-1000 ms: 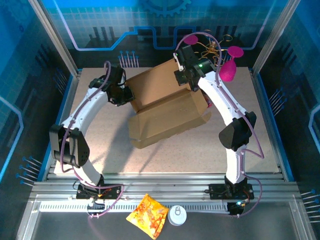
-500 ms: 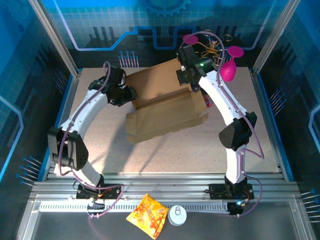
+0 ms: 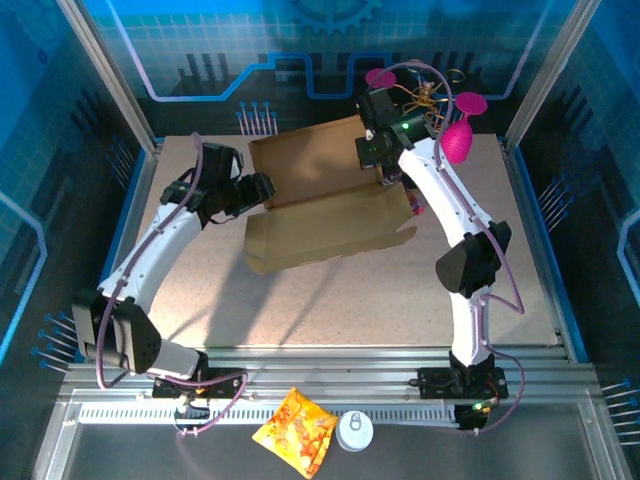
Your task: Fold the paper box
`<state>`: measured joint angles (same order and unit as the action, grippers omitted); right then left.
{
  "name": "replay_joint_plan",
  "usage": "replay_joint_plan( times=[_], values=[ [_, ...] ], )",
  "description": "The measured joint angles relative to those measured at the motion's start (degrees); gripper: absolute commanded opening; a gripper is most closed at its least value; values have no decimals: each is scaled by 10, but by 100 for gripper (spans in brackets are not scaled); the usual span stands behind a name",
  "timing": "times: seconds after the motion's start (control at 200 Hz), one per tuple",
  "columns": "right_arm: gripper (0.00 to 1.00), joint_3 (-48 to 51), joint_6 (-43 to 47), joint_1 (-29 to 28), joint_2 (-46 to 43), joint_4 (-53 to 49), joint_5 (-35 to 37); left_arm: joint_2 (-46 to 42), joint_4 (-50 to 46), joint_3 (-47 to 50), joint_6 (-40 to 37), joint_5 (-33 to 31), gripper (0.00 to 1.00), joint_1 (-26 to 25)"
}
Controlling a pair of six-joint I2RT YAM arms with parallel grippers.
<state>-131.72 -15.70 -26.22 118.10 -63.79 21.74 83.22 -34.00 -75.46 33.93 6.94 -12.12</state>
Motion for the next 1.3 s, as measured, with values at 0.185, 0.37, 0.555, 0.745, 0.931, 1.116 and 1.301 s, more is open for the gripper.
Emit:
replay_joint_plan(
  times=[0.185,0.37,0.555,0.745,0.931,1.116,1.301],
  values=[
    [0,-4,0,0,2,-3,-14,43,-2,-8,-20,-4,54,3],
    [0,-4,-2,1,3,-3,-24,76,0,-35,-44,-18,19,5],
    [0,-15,-2,2,10,-5,-32,87,-20,-52,-61,-55,0,1],
    [0,-76,2,2,50,-34,-17,97,-82,-115,-70,-118,0,-21],
    [0,-109,6,-2,79,-64,20,100,-117,-142,-70,-147,0,-38],
    [0,-109,11,-12,85,-74,51,112,-141,-155,-69,-150,0,-42],
    [0,-109,11,-20,85,-76,56,113,-155,-157,-69,-155,0,-42]
  ],
)
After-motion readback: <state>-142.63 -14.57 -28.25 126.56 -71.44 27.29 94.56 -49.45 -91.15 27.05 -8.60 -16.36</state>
